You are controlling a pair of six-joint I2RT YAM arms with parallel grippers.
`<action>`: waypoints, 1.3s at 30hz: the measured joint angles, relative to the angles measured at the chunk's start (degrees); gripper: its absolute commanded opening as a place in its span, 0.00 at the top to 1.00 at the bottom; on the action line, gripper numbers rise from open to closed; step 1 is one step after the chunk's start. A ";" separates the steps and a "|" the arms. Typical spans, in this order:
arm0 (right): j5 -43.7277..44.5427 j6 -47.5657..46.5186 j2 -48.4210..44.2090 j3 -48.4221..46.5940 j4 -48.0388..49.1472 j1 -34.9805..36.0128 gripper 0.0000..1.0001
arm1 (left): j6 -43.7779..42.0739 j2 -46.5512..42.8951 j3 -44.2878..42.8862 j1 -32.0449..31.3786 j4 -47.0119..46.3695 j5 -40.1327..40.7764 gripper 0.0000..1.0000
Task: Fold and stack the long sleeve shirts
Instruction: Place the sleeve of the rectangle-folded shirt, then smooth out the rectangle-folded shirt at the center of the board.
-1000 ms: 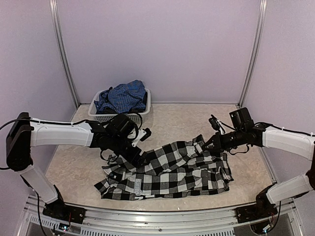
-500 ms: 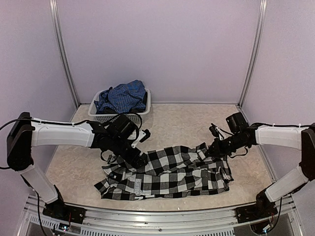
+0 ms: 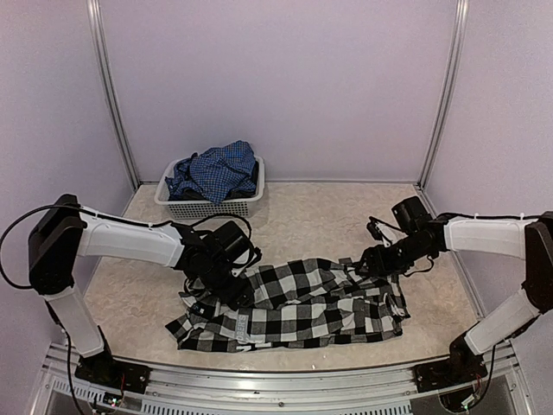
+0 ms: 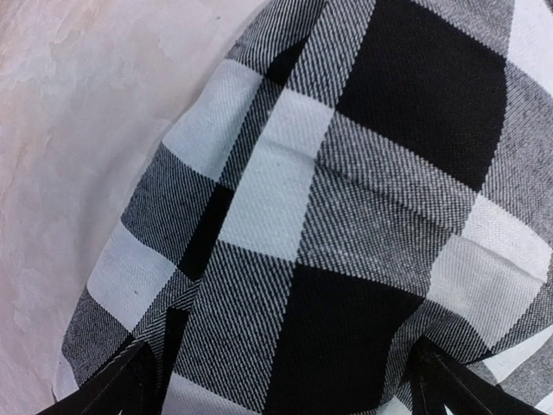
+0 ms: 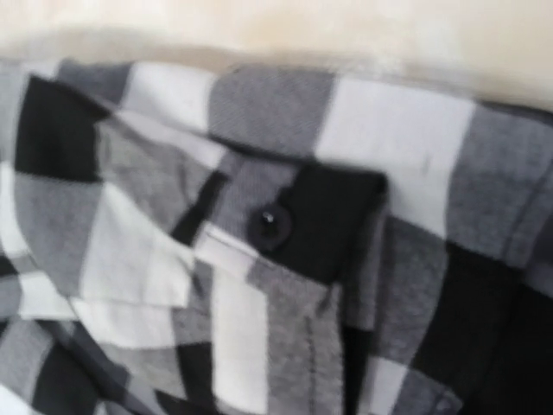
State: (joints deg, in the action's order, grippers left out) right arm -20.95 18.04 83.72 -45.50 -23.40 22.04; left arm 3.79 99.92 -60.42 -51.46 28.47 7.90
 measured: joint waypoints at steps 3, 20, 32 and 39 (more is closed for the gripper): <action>2.51 -0.96 -1.22 -1.81 -1.01 2.51 0.01 | 0.00 1.25 0.00 -0.68 0.59 2.16 0.02; 9.97 -3.41 7.39 -3.06 2.84 8.17 0.02 | 0.09 3.56 -1.90 -1.88 2.75 9.77 0.01; 21.70 0.15 7.96 -0.55 5.53 8.72 0.02 | -0.02 3.32 -1.07 -1.57 0.81 6.84 0.01; 22.88 -0.15 4.22 1.14 4.61 8.70 0.01 | -0.59 2.12 -0.28 0.02 0.72 2.75 0.01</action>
State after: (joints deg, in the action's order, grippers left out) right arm 1.93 17.89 87.94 -44.36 -18.79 30.74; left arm 3.20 102.04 -60.71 -51.44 29.19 10.66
